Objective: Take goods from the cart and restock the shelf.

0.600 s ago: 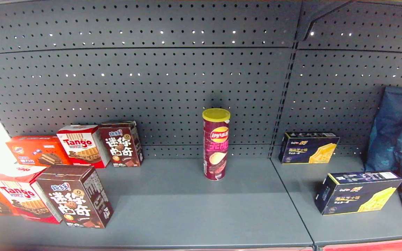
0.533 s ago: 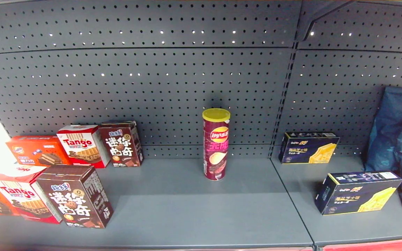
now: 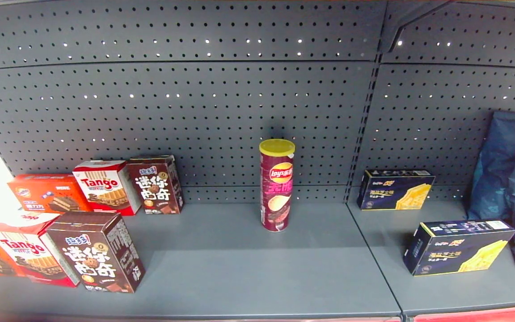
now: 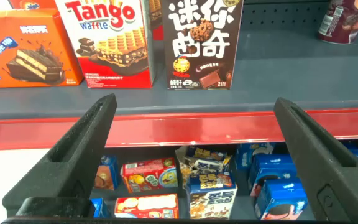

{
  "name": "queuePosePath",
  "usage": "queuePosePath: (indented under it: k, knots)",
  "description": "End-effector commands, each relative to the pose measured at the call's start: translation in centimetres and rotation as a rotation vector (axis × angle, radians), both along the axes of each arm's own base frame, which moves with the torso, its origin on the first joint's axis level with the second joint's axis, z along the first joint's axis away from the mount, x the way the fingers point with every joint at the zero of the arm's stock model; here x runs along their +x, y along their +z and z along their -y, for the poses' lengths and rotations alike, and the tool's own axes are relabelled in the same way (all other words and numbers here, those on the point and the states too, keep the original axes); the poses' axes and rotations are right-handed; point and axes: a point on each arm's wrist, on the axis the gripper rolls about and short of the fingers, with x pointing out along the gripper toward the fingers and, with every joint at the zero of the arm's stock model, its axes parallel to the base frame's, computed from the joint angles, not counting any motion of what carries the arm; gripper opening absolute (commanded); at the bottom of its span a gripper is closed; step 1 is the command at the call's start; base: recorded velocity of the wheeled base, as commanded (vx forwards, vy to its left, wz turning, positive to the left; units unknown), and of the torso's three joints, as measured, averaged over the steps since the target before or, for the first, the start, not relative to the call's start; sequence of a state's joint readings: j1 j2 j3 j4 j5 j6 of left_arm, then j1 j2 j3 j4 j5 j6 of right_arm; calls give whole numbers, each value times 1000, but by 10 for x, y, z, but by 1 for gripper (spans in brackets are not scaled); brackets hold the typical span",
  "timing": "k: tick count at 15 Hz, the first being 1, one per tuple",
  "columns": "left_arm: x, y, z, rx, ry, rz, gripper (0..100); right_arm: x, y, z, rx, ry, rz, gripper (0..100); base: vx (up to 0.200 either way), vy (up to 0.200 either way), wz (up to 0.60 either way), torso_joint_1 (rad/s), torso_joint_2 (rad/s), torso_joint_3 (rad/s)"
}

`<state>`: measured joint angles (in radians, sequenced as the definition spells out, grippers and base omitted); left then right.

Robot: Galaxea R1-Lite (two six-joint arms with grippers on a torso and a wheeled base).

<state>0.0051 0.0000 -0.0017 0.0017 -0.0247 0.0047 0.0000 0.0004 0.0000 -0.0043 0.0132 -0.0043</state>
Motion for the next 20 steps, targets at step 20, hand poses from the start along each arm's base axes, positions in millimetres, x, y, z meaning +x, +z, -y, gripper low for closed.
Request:
queuePosePath:
  k: [20]
  knots:
    - [0,0,0,1,-2,0,100,0,0,0,3,1,1,100,0,0,570,3,2,2]
